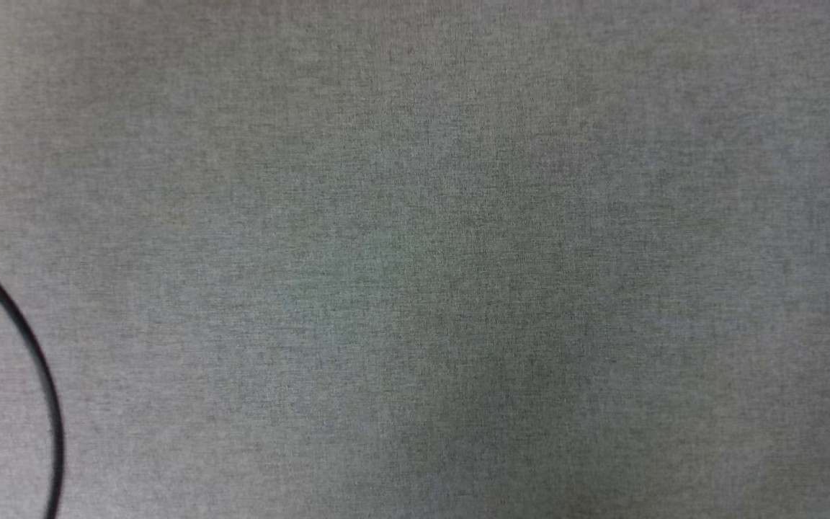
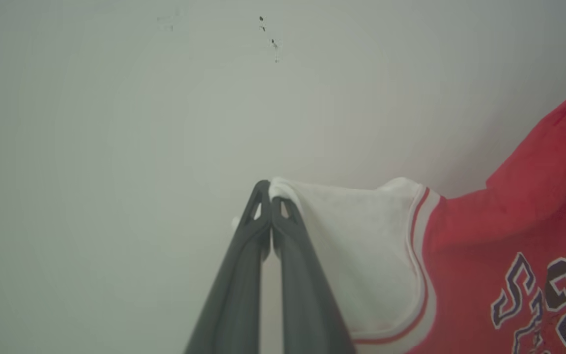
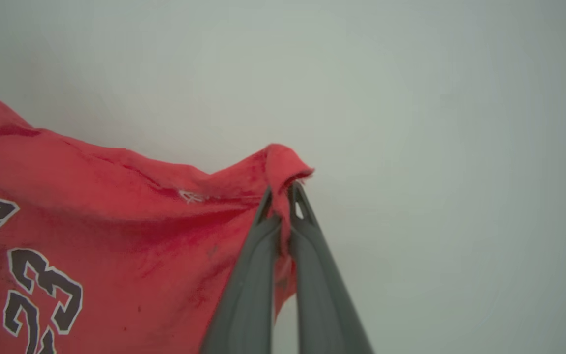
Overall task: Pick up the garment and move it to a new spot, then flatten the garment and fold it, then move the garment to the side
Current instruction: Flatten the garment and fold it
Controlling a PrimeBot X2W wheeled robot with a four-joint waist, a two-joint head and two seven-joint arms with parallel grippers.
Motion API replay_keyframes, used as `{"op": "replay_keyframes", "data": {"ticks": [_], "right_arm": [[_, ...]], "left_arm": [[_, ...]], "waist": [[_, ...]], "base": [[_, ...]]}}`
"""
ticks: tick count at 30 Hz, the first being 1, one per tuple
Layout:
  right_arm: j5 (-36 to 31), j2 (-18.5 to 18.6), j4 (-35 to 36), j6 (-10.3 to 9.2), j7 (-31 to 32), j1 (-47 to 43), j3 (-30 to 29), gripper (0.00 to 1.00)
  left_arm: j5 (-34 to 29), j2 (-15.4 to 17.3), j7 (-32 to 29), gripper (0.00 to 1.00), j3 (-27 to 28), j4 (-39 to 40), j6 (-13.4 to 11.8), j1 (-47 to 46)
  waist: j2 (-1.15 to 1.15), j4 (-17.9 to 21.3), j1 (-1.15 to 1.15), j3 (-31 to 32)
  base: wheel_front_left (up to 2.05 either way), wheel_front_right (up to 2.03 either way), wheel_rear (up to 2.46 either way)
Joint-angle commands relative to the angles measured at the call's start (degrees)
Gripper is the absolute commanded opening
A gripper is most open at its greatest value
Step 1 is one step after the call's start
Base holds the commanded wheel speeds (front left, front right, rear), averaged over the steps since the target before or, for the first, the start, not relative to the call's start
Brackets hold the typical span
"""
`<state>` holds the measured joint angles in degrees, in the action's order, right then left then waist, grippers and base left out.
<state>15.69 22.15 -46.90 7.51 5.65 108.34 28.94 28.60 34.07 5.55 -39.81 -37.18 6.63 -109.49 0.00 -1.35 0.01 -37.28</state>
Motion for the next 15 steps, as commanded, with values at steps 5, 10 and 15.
{"op": "replay_keyframes", "data": {"ticks": [5, 10, 15], "right_arm": [[2.9, -0.5, -2.1, -0.04, -3.8, -8.8, 5.0, 0.00], [6.9, -0.9, -2.6, -0.04, -7.0, -17.6, 9.3, 0.00], [11.6, -0.5, -1.7, -0.05, -9.4, -27.4, 14.2, 0.00]], "left_arm": [[2.1, -0.3, 3.3, 0.00, -2.3, -2.1, 0.4, 10.0], [3.9, 1.0, 5.7, 0.00, -3.6, -1.7, 0.1, 20.7], [6.2, 2.2, 7.1, 0.00, -4.7, 1.7, -2.1, 34.0]], "waist": [[0.00, 0.1, -0.01, 2.8], [0.00, 0.6, -0.01, 6.3], [0.00, 0.7, -0.01, 10.5]], "base": [[0.00, 0.00, 0.00], [0.00, 0.00, 0.00], [0.00, 0.00, 0.00]]}}
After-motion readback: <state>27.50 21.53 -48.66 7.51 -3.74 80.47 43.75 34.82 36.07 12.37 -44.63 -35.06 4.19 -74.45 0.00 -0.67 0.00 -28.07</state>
